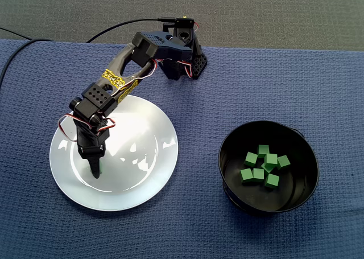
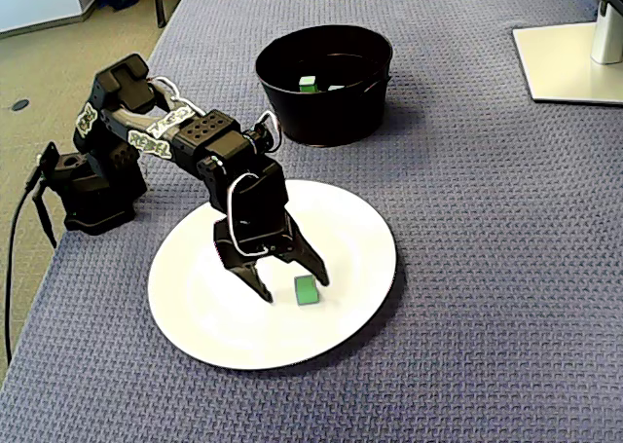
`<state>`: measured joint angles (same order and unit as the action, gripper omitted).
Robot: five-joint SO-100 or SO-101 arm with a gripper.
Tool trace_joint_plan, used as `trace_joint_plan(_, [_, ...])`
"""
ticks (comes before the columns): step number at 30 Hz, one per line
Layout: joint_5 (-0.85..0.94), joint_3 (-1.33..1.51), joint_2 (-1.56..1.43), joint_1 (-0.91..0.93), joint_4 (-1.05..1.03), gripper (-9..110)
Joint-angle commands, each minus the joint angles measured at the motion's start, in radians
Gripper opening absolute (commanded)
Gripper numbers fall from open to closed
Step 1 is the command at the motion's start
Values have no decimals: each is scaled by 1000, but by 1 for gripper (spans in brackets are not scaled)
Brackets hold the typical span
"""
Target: Pick up the items on the white plate and put them in the black container.
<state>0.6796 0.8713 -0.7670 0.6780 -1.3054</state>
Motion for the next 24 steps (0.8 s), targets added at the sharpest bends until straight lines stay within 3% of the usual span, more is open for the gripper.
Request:
trace_joint_plan(1, [-2,-64,-8,-2,-9,17])
trace_joint_plan(8, [-9,-101,11,-5,-9,0])
trace_joint_plan(14, [-21,-143,2,12,-40,0])
trace_joint_plan(19, [-120,-262,-181,31,-124,0])
trace_joint_plan(24, [-213,-390,-426,-138,-100,0])
